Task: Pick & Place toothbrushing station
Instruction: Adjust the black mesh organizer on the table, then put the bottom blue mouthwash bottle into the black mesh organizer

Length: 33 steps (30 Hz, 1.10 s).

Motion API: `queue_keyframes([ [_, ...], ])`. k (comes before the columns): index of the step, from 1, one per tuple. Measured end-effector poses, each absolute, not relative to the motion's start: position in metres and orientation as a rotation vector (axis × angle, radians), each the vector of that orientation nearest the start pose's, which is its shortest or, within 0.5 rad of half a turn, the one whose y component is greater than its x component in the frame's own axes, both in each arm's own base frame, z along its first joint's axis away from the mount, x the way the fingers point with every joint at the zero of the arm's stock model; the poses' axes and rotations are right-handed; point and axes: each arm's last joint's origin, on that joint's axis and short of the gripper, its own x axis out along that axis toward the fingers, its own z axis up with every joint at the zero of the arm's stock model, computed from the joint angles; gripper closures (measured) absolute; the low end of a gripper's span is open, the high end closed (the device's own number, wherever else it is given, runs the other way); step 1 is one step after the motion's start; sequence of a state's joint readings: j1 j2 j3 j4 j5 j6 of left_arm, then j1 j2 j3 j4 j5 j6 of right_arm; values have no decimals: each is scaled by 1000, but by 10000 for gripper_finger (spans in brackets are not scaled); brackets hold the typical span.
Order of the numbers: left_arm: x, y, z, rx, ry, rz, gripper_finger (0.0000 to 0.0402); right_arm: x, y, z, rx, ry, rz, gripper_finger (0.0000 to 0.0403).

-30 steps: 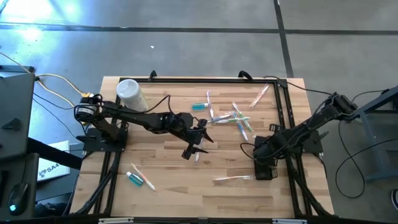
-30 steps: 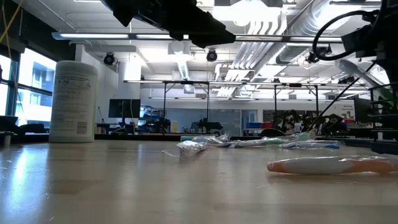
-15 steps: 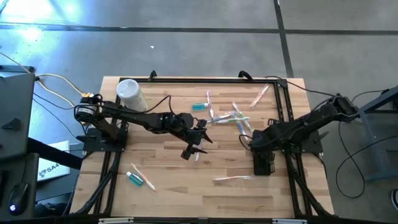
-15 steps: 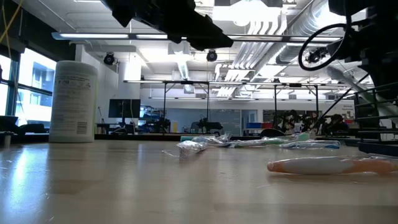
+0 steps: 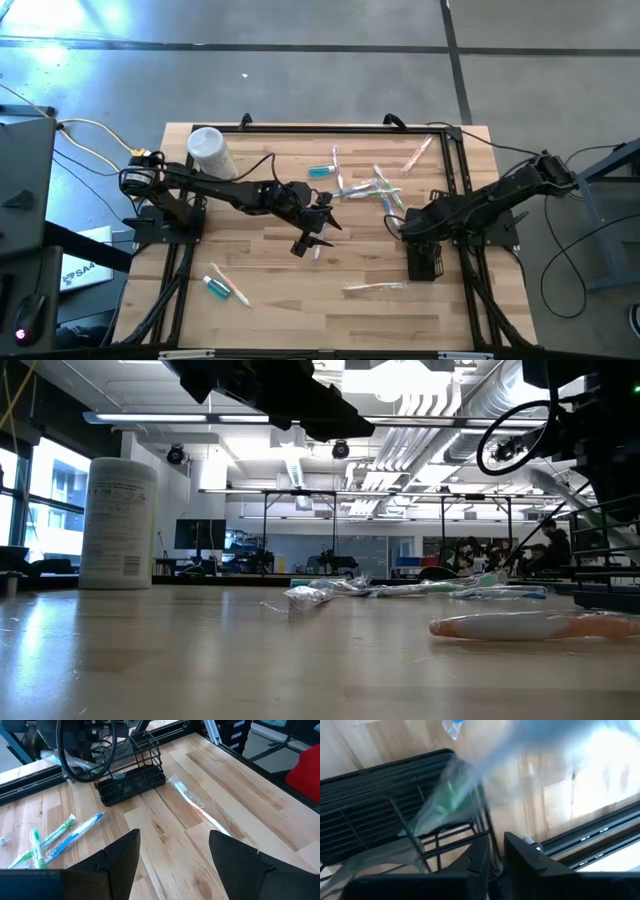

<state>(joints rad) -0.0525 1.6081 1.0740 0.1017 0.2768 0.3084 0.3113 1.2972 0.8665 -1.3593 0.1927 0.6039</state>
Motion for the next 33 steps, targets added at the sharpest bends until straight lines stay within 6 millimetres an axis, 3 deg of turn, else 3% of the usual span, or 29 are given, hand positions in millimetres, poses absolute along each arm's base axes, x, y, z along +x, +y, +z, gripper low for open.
queue_keyframes([
  [9,357,-27,254,252,377,-387,164,169,49,216,15,1659,-439,343],
  [22,357,-27,255,253,373,-387,164,165,50,216,82,1711,-445,279],
  [33,357,-27,255,253,372,-387,164,164,49,217,73,1727,-454,282],
])
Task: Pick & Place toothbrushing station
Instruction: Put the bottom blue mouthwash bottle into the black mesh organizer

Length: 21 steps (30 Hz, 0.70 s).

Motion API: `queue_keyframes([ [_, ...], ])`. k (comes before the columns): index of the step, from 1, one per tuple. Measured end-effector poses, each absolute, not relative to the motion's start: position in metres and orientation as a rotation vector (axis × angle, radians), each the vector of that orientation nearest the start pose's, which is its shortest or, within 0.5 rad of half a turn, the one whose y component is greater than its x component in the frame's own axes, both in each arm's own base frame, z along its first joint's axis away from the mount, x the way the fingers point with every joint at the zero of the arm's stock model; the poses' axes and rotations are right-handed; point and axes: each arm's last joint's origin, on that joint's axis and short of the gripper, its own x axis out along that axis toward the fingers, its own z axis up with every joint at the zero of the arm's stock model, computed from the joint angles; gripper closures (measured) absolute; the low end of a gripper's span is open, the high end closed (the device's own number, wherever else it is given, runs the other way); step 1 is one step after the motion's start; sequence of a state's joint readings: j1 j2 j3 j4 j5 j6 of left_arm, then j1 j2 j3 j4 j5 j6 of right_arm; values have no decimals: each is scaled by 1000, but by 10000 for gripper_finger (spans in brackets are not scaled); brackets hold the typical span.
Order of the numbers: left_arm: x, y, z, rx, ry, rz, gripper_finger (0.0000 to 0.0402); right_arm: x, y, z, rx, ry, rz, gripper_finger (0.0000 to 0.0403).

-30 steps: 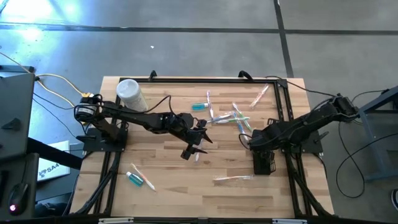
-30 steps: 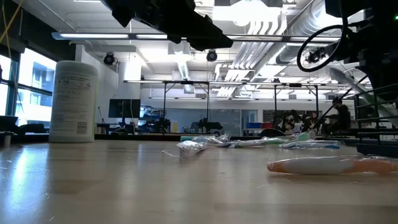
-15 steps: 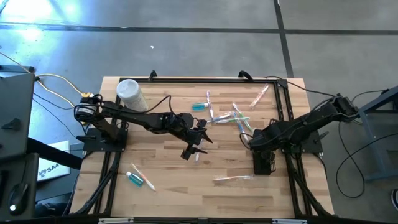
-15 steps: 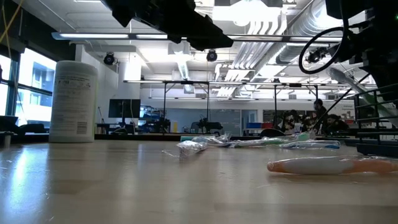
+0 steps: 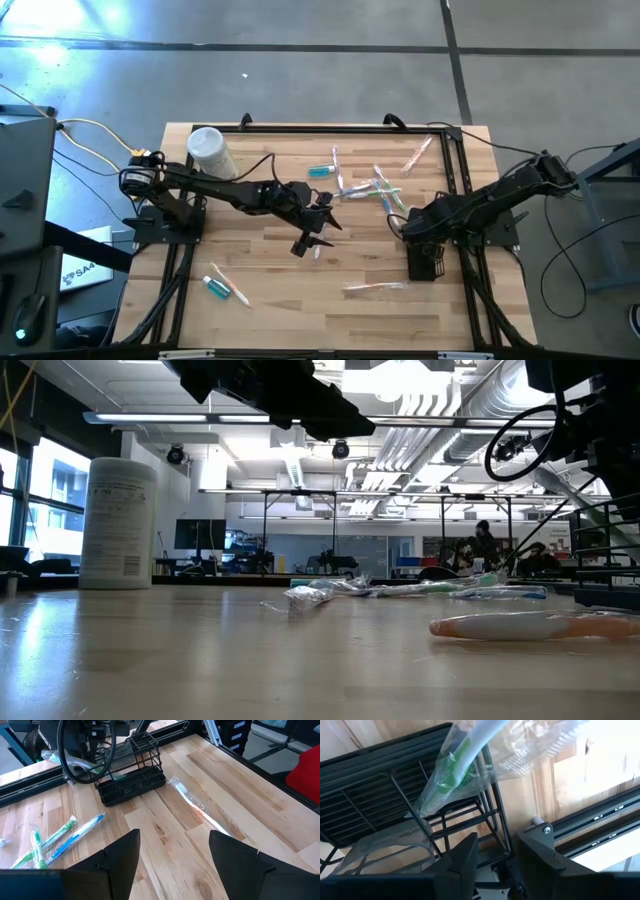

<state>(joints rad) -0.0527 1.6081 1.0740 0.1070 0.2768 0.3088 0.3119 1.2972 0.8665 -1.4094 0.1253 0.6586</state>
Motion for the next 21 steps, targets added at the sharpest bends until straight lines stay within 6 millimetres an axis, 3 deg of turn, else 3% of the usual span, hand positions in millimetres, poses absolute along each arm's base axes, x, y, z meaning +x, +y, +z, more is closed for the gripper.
queue_keyframes([
  [16,357,-27,255,254,372,-387,164,163,49,217,91,1719,-485,284],
  [21,357,-27,255,254,373,-387,164,166,49,226,102,1708,-492,284],
])
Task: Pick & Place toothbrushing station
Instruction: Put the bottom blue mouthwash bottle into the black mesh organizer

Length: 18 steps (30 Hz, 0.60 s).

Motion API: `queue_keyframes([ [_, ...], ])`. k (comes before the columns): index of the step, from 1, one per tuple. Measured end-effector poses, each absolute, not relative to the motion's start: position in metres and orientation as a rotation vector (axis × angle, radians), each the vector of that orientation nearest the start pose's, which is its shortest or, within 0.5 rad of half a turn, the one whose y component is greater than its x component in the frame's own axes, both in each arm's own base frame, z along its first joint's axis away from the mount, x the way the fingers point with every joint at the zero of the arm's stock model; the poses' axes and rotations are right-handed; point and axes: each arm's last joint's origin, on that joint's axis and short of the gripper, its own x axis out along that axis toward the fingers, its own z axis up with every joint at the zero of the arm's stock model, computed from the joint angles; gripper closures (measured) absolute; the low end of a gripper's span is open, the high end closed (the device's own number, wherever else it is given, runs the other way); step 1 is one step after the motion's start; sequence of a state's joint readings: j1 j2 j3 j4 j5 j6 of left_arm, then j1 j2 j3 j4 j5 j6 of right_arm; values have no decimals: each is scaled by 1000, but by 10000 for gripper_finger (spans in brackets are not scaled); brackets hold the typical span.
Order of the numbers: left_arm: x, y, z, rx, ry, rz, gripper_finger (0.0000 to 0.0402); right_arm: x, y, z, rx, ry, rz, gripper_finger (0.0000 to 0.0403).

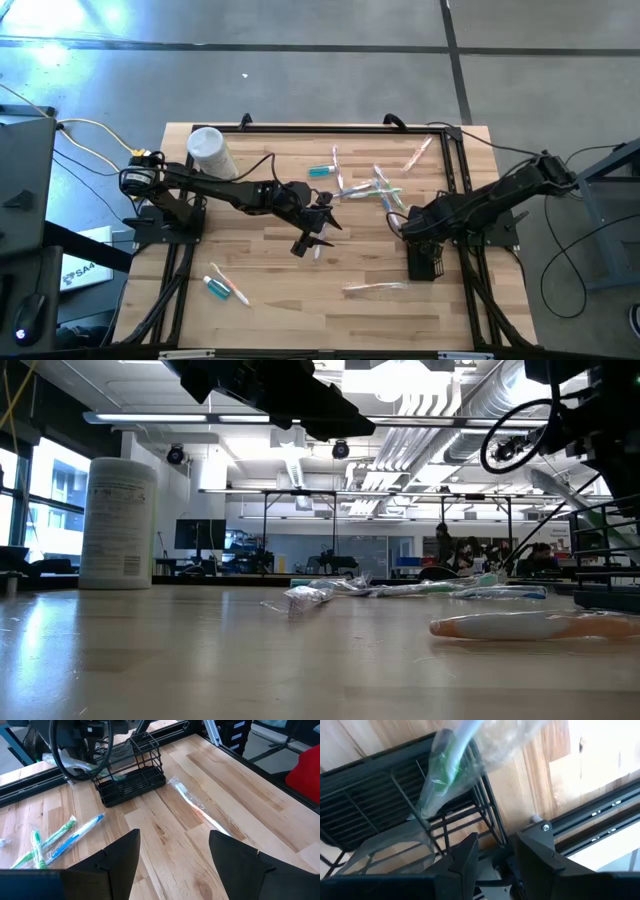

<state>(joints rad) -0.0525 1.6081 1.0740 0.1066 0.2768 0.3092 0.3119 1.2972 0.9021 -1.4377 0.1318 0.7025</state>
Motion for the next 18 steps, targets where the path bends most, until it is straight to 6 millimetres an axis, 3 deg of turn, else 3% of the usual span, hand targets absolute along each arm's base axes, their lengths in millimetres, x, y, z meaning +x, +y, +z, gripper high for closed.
queue_keyframes([
  [12,357,-27,254,252,381,-388,164,170,52,261,137,1697,-483,284],
  [18,355,-27,249,245,436,-395,164,172,59,292,406,1668,-382,284],
])
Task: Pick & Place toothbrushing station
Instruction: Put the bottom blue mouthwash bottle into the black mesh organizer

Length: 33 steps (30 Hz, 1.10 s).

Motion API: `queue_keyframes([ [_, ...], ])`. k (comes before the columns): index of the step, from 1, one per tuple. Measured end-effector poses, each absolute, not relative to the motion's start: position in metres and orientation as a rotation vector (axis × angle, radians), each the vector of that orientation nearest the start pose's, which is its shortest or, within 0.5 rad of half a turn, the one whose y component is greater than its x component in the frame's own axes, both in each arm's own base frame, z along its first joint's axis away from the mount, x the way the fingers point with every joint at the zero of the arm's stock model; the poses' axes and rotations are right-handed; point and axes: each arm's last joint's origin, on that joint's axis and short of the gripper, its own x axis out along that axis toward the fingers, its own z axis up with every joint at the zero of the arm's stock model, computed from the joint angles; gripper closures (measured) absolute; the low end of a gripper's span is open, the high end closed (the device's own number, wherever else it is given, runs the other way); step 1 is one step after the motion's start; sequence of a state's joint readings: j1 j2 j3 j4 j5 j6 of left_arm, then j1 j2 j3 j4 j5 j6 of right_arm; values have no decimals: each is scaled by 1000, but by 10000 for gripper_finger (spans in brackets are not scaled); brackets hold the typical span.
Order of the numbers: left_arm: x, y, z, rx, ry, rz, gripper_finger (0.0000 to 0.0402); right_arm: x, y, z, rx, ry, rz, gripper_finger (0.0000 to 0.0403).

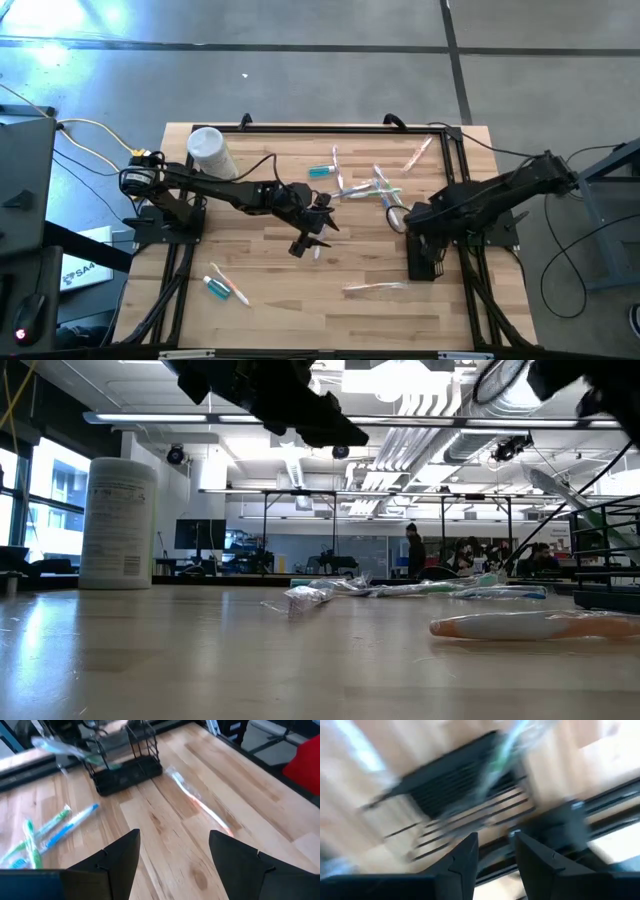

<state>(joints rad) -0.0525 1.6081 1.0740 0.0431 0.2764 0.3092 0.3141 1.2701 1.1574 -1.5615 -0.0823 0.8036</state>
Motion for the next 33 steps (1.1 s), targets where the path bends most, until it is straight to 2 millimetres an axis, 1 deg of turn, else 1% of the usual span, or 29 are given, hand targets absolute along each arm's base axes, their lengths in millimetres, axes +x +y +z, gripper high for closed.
queue_keyframes([
  [3,352,-26,245,238,486,-401,164,174,63,304,511,1622,-371,284],
  [6,348,-26,239,230,561,-411,164,173,74,310,575,1549,-285,284],
  [8,344,-26,234,227,625,-421,164,174,82,313,591,1499,-217,284],
  [11,336,-32,225,231,742,-452,164,177,97,316,577,1399,-135,284],
  [14,326,-43,218,224,858,-489,164,178,113,320,525,1292,-46,284],
  [17,316,-56,212,181,977,-490,164,178,127,324,443,1172,16,284],
  [21,300,-72,213,91,1188,-431,164,177,140,328,310,1016,53,284],
  [24,289,-84,214,49,1304,-381,165,177,144,330,209,943,64,284],
  [26,283,-94,217,38,1350,-389,165,177,145,331,151,906,61,284],
  [29,278,-111,224,-21,1383,-408,165,178,145,331,85,876,54,284],
  [33,271,-133,229,-68,1391,-375,165,178,144,331,21,867,73,284],
])
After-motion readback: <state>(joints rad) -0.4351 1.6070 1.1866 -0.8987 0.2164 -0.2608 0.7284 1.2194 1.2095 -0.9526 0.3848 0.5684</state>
